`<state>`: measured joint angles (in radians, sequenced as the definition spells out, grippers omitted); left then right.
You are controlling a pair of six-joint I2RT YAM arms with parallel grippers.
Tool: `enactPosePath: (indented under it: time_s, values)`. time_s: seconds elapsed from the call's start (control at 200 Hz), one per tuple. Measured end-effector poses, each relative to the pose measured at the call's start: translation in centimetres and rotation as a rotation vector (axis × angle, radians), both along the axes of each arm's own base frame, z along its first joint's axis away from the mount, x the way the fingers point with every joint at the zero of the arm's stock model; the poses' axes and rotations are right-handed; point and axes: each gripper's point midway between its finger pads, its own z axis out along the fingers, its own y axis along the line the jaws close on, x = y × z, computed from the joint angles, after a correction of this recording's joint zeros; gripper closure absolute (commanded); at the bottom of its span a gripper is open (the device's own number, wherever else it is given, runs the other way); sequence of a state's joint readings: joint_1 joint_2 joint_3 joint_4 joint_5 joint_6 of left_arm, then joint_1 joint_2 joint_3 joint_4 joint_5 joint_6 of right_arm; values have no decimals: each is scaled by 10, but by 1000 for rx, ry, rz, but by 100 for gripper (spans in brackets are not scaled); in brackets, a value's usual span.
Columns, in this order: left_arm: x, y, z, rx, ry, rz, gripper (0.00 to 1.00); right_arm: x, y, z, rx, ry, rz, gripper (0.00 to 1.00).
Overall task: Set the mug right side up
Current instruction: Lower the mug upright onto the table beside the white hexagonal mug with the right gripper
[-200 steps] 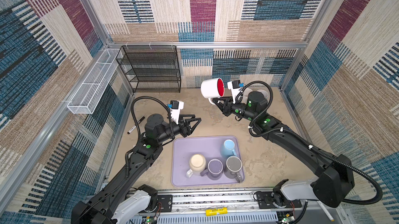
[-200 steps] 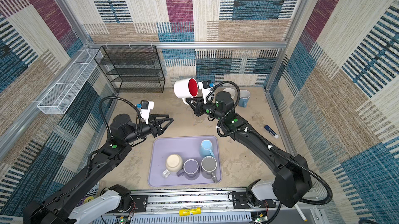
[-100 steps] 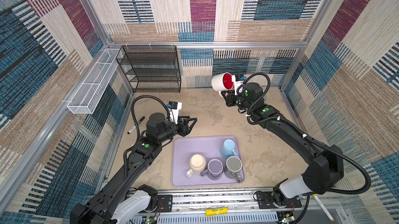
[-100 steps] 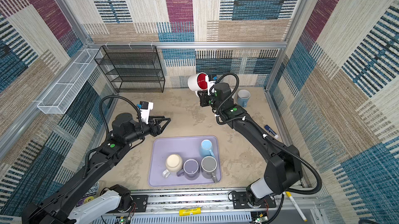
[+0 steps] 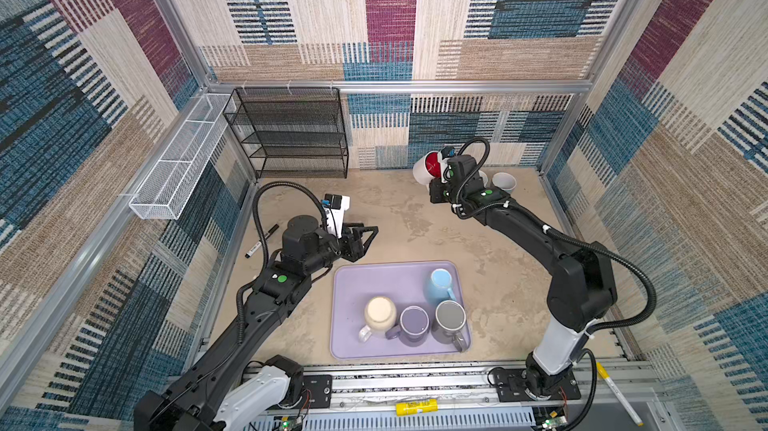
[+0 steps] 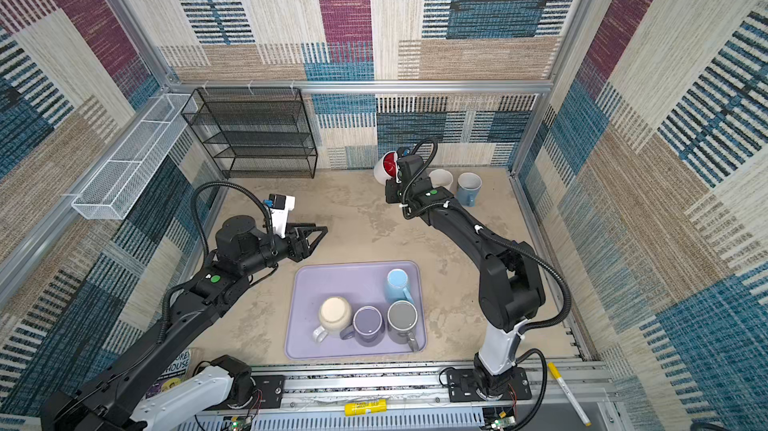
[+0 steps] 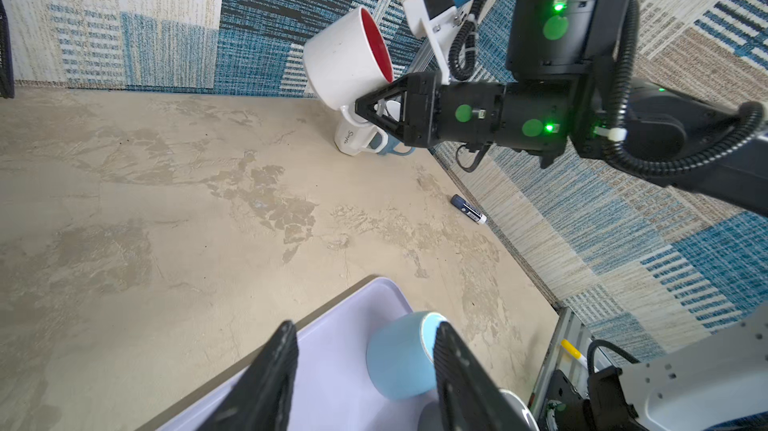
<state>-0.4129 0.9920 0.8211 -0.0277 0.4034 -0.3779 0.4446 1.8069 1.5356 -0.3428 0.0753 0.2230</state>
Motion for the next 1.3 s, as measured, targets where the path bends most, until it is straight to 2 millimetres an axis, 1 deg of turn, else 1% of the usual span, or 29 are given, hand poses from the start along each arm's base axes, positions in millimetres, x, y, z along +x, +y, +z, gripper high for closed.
enactPosePath:
  time_s: [0.23, 0.601, 0.902, 1.082, 1.302]
  values:
    - [-2, 0, -5, 17, 20, -6, 47, 17, -16, -34, -104, 65, -70, 100]
    - [-7, 2, -7, 42, 30, -12, 47, 39, -32, -67, -174, 115, -105, 100]
    - [-8, 3, -11, 52, 49, -13, 47, 60, -54, -94, -199, 154, -141, 100]
    - [-8, 3, -10, 53, 46, -13, 47, 67, -58, -108, -214, 177, -136, 100]
    - [-8, 4, -10, 54, 45, -10, 47, 69, -59, -124, -235, 207, -131, 100]
